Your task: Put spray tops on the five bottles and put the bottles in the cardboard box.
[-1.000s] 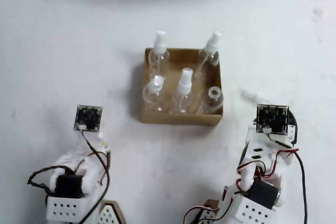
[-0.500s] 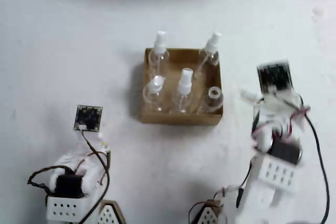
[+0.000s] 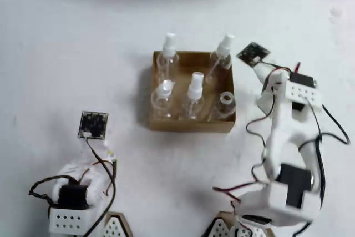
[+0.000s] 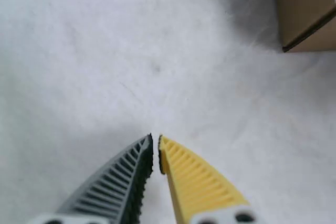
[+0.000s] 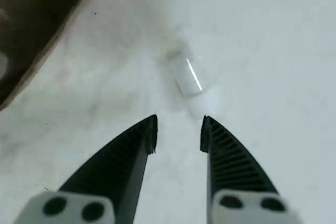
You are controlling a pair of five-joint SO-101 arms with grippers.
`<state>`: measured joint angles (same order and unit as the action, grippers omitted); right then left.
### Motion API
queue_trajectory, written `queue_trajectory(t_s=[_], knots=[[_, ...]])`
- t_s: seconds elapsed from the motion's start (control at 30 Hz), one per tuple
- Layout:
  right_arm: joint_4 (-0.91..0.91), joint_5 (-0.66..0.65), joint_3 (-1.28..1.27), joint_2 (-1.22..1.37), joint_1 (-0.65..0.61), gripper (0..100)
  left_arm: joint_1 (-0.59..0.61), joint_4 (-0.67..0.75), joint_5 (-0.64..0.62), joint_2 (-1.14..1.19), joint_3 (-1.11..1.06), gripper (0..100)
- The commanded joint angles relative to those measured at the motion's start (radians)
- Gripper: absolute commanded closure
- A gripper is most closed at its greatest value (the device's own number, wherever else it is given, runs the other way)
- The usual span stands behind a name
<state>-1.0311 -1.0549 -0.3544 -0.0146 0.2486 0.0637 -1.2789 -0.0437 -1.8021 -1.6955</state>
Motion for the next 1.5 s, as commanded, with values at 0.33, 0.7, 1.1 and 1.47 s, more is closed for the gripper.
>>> queue_trajectory(t_s=[0.33,0.7,1.1,1.47], knots=[[0.065,-0.127,0.126,0.174,-0.015,75.2,-0.01,0.003,0.011,-0.001,0.002,98],[0.067,-0.176,0.127,0.246,-0.03,75.2,-0.01,0.003,0.011,-0.001,0.002,98],[0.065,-0.175,0.215,0.352,-0.005,94.8,-0.01,0.003,0.011,-0.001,0.002,98],[-0.048,-0.167,0.207,0.128,0.022,97.5,-0.01,0.003,0.011,-0.001,0.002,98]])
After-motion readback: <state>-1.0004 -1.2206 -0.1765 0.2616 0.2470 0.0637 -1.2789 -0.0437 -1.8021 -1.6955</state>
